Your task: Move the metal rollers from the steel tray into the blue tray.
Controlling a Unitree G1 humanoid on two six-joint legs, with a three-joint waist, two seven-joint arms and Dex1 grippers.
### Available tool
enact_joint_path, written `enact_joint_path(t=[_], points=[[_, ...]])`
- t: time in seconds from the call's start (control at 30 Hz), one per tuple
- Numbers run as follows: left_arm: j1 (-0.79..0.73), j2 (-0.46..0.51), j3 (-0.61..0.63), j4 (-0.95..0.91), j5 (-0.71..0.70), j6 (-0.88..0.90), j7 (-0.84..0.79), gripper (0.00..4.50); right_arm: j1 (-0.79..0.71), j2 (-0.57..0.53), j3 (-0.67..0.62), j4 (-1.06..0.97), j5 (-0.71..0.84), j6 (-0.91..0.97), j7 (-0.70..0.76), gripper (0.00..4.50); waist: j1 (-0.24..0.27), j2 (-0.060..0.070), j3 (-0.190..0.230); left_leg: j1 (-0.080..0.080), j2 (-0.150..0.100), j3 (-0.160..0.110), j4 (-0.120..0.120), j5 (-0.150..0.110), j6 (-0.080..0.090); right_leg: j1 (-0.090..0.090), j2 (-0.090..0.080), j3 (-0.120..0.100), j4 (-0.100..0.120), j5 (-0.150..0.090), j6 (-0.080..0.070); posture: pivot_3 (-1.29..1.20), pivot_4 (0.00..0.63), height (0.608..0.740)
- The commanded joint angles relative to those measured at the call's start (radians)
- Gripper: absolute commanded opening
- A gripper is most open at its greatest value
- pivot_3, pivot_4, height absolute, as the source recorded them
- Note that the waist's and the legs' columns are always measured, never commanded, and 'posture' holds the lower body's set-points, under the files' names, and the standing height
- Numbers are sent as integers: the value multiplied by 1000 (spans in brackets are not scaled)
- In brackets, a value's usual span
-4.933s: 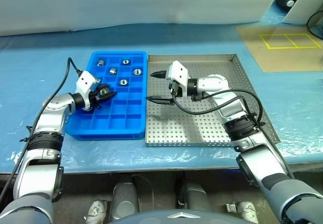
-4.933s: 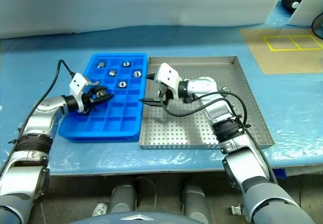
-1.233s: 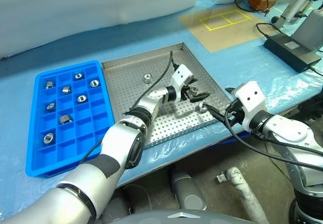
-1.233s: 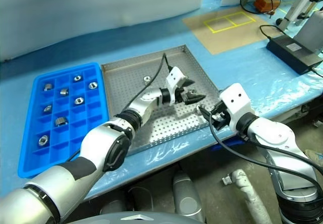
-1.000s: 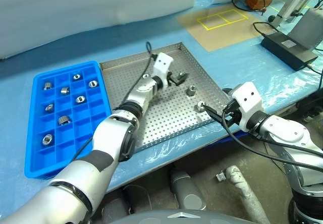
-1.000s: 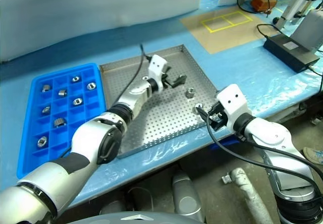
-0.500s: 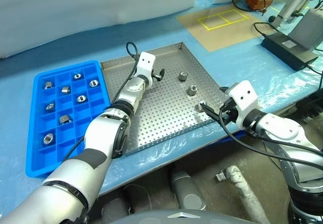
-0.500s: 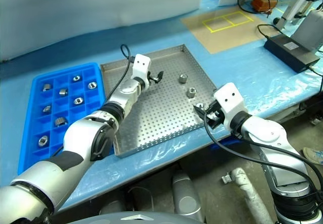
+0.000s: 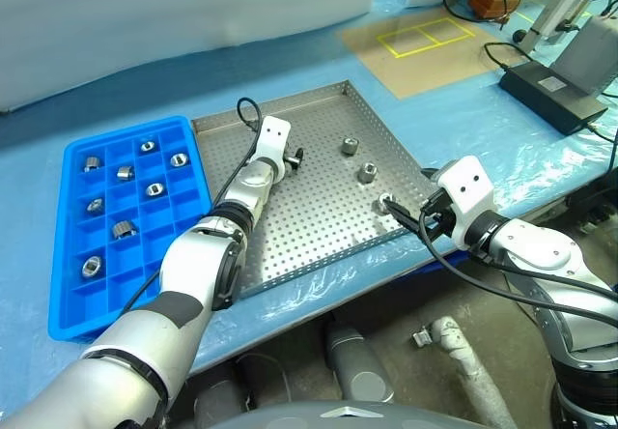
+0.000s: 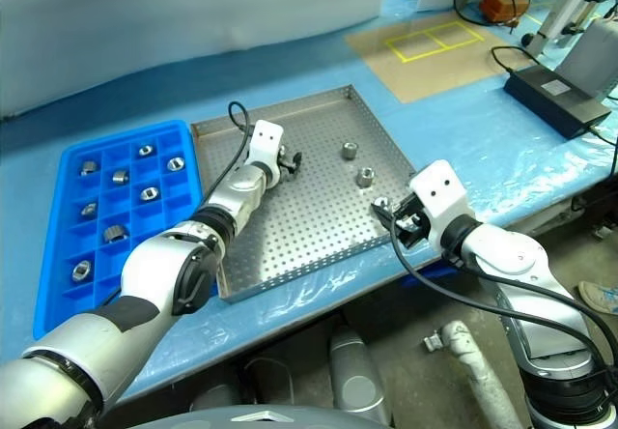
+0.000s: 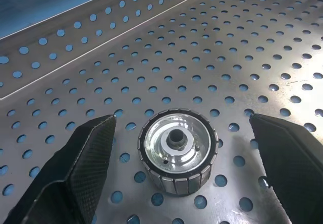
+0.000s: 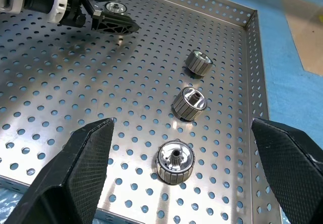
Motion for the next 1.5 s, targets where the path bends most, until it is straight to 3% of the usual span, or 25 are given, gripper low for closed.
enact_joint_path(t=[0.03,0.27,0.37,0.47,0.8,0.97,1.33,1.5], points=[[5,-2,6,-6,9,16,15,4462,1,0,-12,-38,-1,-15,-12,4500,0,0,0,0,0,0,0,0,0,0,0,0,0,0,0,-758,150,740],[14,0,16,-6,9,30,18,4462,6,4,-12,-45,0,-13,-22,4500,-1,0,0,0,0,0,0,0,0,0,0,0,0,0,0,-768,150,740],[17,-2,16,-6,11,27,19,3866,10,5,-16,-48,1,-12,-24,4500,-3,0,0,0,0,0,0,0,0,0,0,0,0,0,0,-771,150,740],[17,-8,14,-6,13,31,16,2847,6,3,-19,-52,6,-7,-25,4500,-5,0,0,0,0,0,0,0,0,0,0,0,0,0,0,-772,150,740],[23,-16,16,-5,16,33,-6,2847,-28,14,-41,-55,24,11,-47,4500,-5,0,0,0,0,0,0,0,0,0,-1,-2,0,0,0,-770,150,740],[28,-16,23,-6,16,30,-12,1660,-30,8,-42,-49,27,11,-52,4500,-5,0,0,0,0,-1,0,0,0,0,-2,-3,0,0,0,-764,150,740],[17,-2,24,-12,20,0,-36,1660,-56,12,-16,-12,19,-10,-52,4500,-3,0,0,-1,0,-1,0,0,0,1,-2,-4,-1,0,0,-727,150,740],[-12,11,75,-29,-44,-57,-125,1660,-78,18,2,15,14,-29,-49,4500,0,0,0,-1,0,-2,0,0,0,0,-2,-5,-1,0,0,-700,150,740]])
